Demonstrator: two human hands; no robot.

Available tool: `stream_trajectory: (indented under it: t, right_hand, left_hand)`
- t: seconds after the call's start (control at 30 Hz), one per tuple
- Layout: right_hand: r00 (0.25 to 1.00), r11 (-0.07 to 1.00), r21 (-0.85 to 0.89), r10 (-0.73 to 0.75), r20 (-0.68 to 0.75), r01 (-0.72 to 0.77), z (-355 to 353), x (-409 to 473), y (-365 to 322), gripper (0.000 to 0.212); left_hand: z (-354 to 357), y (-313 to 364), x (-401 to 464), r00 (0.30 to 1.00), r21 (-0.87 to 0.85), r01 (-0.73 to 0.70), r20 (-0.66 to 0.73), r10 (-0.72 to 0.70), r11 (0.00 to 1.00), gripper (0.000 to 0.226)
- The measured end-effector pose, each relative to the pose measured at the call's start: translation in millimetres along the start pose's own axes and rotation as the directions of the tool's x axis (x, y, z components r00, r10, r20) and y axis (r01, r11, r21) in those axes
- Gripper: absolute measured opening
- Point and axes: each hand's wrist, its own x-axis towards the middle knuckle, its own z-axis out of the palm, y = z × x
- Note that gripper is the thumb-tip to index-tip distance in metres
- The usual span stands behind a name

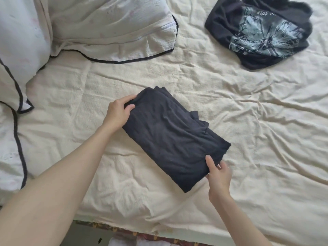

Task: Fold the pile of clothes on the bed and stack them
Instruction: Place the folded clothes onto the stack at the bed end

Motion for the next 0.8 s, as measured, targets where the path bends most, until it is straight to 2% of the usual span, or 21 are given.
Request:
stream_trajectory:
  t: [0.17,0.4,0.6,0.8]
  right_hand:
    - [0.992,0.991,-0.053,-0.122,-0.034,0.12,-20.7,-5.1,-22.6,0.007]
    - [0.984,0.976,-0.147,-0.173,-0.053,0.163,-79.1,-9.4,-31.2,0.007]
    - [0.982,0.977,-0.156,-0.161,-0.094,0.145,-157.9,-3.0,-44.0,0.012]
    - [0.977,0.976,-0.124,-0.193,-0.093,0.181,-250.4,20.5,-80.4,0.008]
  left_hand:
    - [1.4,9.8,-49.8,0.999,-0.073,0.039,-0.021,-0.04,0.997,0.033]
    - [41.6,25.4,-112.7,0.987,-0.131,0.163,0.011,-0.163,0.978,0.032]
    - [82.8,71.2,-141.5,0.986,-0.102,0.156,0.084,-0.147,0.983,0.03]
    - [131.2,158.2,-147.3,0.983,-0.04,0.082,0.165,-0.074,0.996,0.03]
